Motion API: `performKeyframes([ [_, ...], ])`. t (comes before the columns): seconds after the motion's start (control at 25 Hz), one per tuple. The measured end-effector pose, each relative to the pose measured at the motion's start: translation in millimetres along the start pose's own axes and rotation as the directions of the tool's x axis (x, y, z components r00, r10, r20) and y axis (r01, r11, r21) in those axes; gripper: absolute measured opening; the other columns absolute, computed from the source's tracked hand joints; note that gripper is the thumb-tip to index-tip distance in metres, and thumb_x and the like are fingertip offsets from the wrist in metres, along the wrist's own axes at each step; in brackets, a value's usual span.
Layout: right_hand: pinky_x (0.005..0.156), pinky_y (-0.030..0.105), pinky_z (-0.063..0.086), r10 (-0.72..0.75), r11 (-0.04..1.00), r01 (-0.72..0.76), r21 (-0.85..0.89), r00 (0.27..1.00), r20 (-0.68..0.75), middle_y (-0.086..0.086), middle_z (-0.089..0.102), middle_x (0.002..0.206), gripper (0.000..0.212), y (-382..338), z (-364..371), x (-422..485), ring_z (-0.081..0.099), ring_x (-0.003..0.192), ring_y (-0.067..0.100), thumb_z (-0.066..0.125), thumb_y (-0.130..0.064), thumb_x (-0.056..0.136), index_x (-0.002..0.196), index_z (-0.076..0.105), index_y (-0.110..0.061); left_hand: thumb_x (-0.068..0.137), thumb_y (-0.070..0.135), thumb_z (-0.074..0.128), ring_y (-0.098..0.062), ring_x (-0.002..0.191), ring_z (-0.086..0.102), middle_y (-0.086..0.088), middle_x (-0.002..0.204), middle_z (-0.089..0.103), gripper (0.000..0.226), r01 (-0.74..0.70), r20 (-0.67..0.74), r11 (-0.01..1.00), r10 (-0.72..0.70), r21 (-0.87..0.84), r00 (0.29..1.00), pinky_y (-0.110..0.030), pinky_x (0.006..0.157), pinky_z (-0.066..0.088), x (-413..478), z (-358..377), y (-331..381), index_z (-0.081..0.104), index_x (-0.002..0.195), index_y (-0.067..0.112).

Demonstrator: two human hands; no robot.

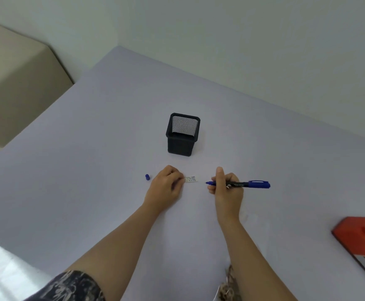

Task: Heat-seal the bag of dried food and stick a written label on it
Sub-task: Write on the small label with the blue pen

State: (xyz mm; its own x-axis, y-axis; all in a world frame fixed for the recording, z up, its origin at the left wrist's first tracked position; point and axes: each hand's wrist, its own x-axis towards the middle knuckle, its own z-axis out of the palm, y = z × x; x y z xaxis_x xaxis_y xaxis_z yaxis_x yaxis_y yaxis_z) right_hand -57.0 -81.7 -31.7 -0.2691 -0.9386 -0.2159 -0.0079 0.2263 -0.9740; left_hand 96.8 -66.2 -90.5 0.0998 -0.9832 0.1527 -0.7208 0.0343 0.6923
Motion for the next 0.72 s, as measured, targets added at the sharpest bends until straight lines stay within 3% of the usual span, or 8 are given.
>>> performKeyframes([
  [0.08, 0.053, 0.015, 0.052, -0.007, 1.0, 0.007, 0.003, 1.0, -0.026, 0.001, 0.061, 0.055, 0.031, -9, -6, -5, 0.061, 0.048, 0.003, 0.056, -0.029, 0.09, 0.068, 0.05, -0.007, 0.085, 0.007, 0.061, -0.01, 0.069, 0.049, -0.006, 0.089, 0.06, 0.007, 0.014, 0.005, 1.0, -0.014, -0.014, 1.0, -0.015, 0.067, 0.037, 0, 0, 1, 0.067, 0.086, 0.004],
  [0.2, 0.055, 0.017, 0.054, 0.045, 0.996, -0.044, 0.074, 0.999, -0.018, 0.006, 0.061, 0.06, 0.033, -22, -14, -11, 0.063, 0.051, 0.005, 0.049, -0.031, 0.094, 0.069, 0.052, -0.009, 0.085, 0.003, 0.058, -0.007, 0.065, 0.046, -0.004, 0.087, 0.057, 0.004, 0.021, 0.017, 0.998, -0.02, -0.051, 1.0, -0.011, 0.065, 0.034, -2, -6, 6, 0.062, 0.083, 0.003],
  [0.32, 0.056, 0.021, 0.053, 0.11, 0.979, -0.116, 0.169, 0.993, 0.039, 0.007, 0.061, 0.067, 0.031, -31, -22, -17, 0.063, 0.052, 0.007, 0.045, -0.025, 0.096, 0.072, 0.054, -0.01, 0.087, 0.006, 0.054, -0.01, 0.067, 0.048, -0.002, 0.092, 0.051, 0.003, 0.011, 0.021, 0.997, -0.009, -0.082, 1.0, -0.023, 0.064, 0.042, -1, -19, 15, 0.054, 0.085, 0.004],
  [0.44, 0.053, 0.017, 0.052, 0.076, 0.993, -0.079, 0.085, 0.996, 0.035, 0.005, 0.064, 0.07, 0.023, -38, -31, -21, 0.061, 0.05, 0.004, 0.05, -0.024, 0.094, 0.076, 0.051, -0.011, 0.086, 0.008, 0.05, -0.017, 0.073, 0.051, -0.008, 0.097, 0.054, 0.008, -0.113, -0.142, 0.992, 0.119, 0.052, 0.983, -0.027, 0.061, 0.047, -2, -38, 23, 0.055, 0.089, 0.003],
  [0.56, 0.055, 0.016, 0.052, 0.056, 0.998, -0.058, 0.041, 0.998, 0.039, 0.005, 0.064, 0.068, 0.024, -44, -42, -27, 0.06, 0.05, 0.002, 0.057, -0.025, 0.091, 0.073, 0.05, -0.011, 0.086, 0.005, 0.056, -0.024, 0.08, 0.055, -0.014, 0.106, 0.055, 0.013, 0.022, -0.317, 0.987, 0.03, 0.16, 0.948, -0.032, 0.066, 0.05, -8, -67, 18, 0.06, 0.098, 0.003],
  [0.64, 0.056, 0.015, 0.053, 0.074, 0.997, -0.075, 0.03, 0.997, 0.039, 0.006, 0.063, 0.065, 0.024, -49, -46, -31, 0.061, 0.05, 0.002, 0.059, -0.025, 0.089, 0.073, 0.05, -0.01, 0.088, 0.015, 0.058, -0.03, 0.094, 0.055, -0.017, 0.123, 0.049, 0.028, 0.222, -0.224, 0.944, -0.167, 0.246, 0.96, -0.041, 0.077, 0.05, -11, -80, 7, 0.058, 0.116, 0.01],
  [0.72, 0.055, 0.014, 0.052, 0.091, 0.994, -0.093, 0.065, 0.995, 0.035, 0.006, 0.061, 0.064, 0.023, -54, -47, -35, 0.061, 0.049, 0.001, 0.061, -0.024, 0.088, 0.073, 0.05, -0.01, 0.09, 0.019, 0.057, -0.035, 0.104, 0.053, -0.018, 0.13, 0.044, 0.035, 0.247, 0.014, 0.914, -0.266, 0.322, 0.964, -0.042, 0.085, 0.047, -15, -81, -3, 0.055, 0.125, 0.013],
])
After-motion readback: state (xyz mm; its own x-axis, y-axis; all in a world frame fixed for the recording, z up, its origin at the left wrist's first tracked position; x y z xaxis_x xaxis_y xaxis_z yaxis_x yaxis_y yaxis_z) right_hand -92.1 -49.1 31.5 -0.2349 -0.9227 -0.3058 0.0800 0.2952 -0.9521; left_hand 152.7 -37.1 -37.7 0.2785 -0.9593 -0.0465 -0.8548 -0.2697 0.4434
